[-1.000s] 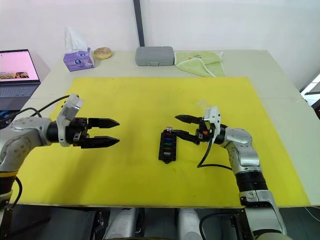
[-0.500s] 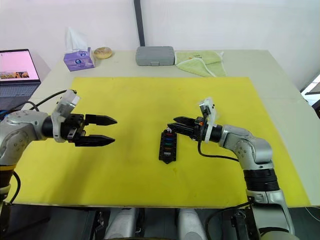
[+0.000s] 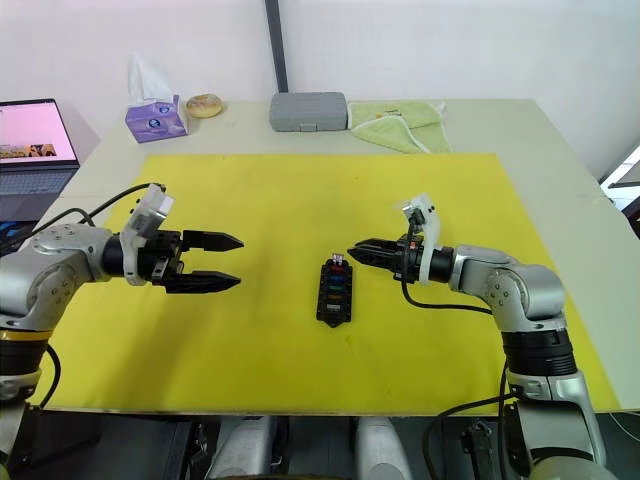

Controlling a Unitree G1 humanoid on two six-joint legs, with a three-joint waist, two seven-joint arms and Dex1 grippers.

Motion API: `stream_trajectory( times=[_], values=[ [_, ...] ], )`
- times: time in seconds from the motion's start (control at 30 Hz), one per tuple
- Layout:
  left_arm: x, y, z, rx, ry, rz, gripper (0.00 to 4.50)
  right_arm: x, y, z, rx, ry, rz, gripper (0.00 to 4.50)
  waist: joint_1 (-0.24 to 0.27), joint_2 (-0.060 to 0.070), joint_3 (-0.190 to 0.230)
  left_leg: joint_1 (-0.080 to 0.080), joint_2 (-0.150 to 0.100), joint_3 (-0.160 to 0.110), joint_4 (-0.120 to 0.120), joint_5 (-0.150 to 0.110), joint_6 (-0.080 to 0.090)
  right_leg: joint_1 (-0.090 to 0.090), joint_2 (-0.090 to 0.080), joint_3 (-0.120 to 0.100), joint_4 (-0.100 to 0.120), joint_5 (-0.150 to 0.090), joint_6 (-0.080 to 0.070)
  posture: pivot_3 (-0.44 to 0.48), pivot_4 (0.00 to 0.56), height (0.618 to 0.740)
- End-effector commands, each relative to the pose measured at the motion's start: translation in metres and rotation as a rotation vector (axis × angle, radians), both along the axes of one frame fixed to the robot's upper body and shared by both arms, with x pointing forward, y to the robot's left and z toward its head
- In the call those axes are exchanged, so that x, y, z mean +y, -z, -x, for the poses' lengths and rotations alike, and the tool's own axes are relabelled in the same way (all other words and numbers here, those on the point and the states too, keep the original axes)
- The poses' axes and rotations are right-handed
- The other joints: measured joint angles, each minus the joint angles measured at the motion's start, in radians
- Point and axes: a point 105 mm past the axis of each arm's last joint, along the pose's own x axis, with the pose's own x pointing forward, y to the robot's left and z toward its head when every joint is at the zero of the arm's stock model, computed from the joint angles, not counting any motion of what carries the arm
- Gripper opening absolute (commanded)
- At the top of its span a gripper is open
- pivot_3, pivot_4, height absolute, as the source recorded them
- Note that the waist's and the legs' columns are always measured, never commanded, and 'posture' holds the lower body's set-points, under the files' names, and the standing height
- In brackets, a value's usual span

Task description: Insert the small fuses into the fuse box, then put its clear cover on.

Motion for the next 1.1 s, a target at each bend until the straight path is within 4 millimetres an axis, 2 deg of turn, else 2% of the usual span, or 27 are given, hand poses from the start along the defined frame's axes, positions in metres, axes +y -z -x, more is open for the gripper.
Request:
stream_trajectory(
  times=[0.03,1.1],
  values=[
    [-0.001,-0.007,-0.001,-0.058,0.012,-0.012,4.22,0.008,-0.007,0.001,-0.029,-0.02,0.022,1.55,0.001,0.0,0.0,0.0,0.0,0.0,0.0,0.0,0.0,0.0,0.0,0.0,0.0,0.0,0.0,0.0,0.15,0.74],
    [-0.002,0.0,-0.003,-0.063,-0.021,0.002,4.22,0.019,-0.001,-0.002,-0.012,-0.032,0.014,1.55,0.0,0.0,0.0,0.0,0.0,0.0,0.0,0.0,0.0,0.0,0.0,0.0,0.0,0.0,0.0,0.0,0.15,0.74]
  ],
)
